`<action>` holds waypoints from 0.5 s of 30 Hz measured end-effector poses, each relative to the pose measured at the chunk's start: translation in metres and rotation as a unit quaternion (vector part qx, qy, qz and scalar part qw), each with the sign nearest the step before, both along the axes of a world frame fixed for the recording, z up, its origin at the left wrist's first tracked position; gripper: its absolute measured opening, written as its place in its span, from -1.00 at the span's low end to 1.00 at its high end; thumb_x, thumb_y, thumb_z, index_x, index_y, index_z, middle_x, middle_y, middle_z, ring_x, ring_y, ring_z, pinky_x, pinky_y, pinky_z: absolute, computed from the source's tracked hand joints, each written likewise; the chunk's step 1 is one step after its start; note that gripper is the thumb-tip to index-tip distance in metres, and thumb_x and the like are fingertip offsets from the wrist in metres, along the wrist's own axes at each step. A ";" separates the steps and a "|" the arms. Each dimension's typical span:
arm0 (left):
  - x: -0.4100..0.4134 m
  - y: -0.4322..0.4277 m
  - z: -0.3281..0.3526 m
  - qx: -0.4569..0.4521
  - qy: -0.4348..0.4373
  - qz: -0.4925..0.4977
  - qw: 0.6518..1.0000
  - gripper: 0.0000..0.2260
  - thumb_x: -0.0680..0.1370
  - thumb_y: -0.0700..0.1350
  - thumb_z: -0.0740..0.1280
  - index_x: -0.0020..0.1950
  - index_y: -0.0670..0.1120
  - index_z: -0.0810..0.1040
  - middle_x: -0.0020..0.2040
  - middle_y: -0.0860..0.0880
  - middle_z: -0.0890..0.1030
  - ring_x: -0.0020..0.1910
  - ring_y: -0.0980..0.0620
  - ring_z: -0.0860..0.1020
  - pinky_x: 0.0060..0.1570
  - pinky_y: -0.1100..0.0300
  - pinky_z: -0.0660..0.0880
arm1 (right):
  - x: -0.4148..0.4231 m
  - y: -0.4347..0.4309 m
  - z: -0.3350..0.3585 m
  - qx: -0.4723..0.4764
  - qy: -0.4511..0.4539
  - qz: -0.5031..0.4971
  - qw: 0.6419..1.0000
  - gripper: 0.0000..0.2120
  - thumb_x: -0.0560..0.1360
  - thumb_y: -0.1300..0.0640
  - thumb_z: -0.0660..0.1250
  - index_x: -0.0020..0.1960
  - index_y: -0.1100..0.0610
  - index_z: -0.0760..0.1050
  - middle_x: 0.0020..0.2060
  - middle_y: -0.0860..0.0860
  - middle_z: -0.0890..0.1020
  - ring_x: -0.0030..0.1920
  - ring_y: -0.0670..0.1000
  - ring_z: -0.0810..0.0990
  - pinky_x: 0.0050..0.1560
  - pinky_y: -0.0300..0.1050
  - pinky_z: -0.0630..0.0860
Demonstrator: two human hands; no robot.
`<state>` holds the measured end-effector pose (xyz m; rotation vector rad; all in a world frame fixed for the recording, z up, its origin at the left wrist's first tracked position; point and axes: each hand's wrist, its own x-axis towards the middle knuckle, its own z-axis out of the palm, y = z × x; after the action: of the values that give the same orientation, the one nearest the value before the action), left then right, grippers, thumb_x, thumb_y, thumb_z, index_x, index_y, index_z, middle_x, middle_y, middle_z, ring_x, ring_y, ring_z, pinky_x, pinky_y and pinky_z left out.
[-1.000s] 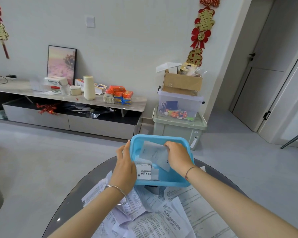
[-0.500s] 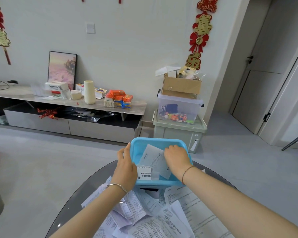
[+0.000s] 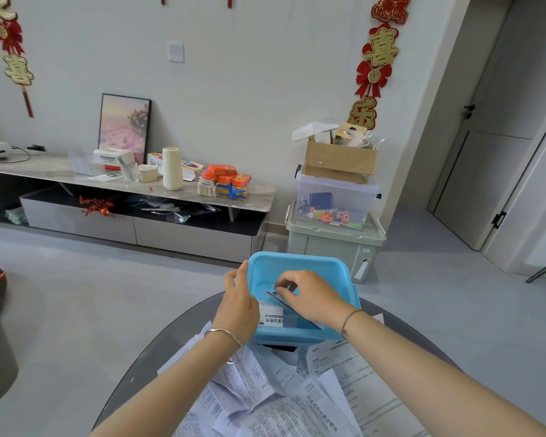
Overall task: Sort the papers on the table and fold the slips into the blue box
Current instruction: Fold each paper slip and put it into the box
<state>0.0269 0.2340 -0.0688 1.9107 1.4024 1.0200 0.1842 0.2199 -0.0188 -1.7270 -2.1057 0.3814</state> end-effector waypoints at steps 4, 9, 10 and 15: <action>-0.002 0.003 0.003 -0.012 -0.007 -0.008 1.000 -0.46 0.58 -0.35 0.13 0.50 -0.01 0.10 0.33 -0.04 0.21 -0.05 -0.09 0.54 -0.02 0.09 0.59 | 0.002 0.001 0.002 -0.147 0.051 0.013 0.988 -0.61 0.49 -0.12 0.35 0.25 0.04 0.50 0.15 -0.13 0.56 0.18 -0.09 0.50 0.25 -0.18 0.42; -0.004 0.006 0.008 0.072 0.130 -0.001 0.989 -0.39 0.57 -0.15 0.25 0.55 -0.10 0.02 0.48 -0.09 0.12 0.42 -0.10 0.22 0.43 0.08 0.21 | 0.011 0.001 0.000 -0.194 -0.068 -0.018 0.979 -0.78 0.52 0.23 0.23 0.13 0.05 0.50 0.07 0.02 0.56 0.11 0.07 0.52 -0.02 -0.21 0.47; -0.005 0.008 0.010 0.133 0.184 -0.013 0.974 -0.36 0.56 -0.06 0.29 0.54 -0.13 0.05 0.49 -0.10 0.12 0.47 -0.10 0.14 0.48 0.06 0.09 | 0.013 0.000 0.000 -0.171 -0.073 -0.036 0.982 -0.81 0.52 0.28 0.18 -0.06 0.04 0.49 -0.08 0.03 0.55 -0.01 0.10 0.52 -0.22 -0.23 0.42; -0.001 0.014 0.037 0.168 0.355 -0.103 0.914 -0.50 0.49 0.18 0.34 0.32 -0.02 0.35 0.28 0.03 0.35 0.32 0.05 0.26 0.38 0.24 0.13 | 0.027 -0.015 0.007 0.050 -0.056 -0.120 0.990 -0.88 0.53 0.22 0.18 -0.02 0.08 0.47 -0.19 -0.03 0.52 -0.20 0.02 0.45 -0.43 -0.25 0.26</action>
<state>0.0255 0.2482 -0.0318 2.8042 1.3881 0.4885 0.2115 0.2049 -0.0123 -1.9546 -1.9235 0.1098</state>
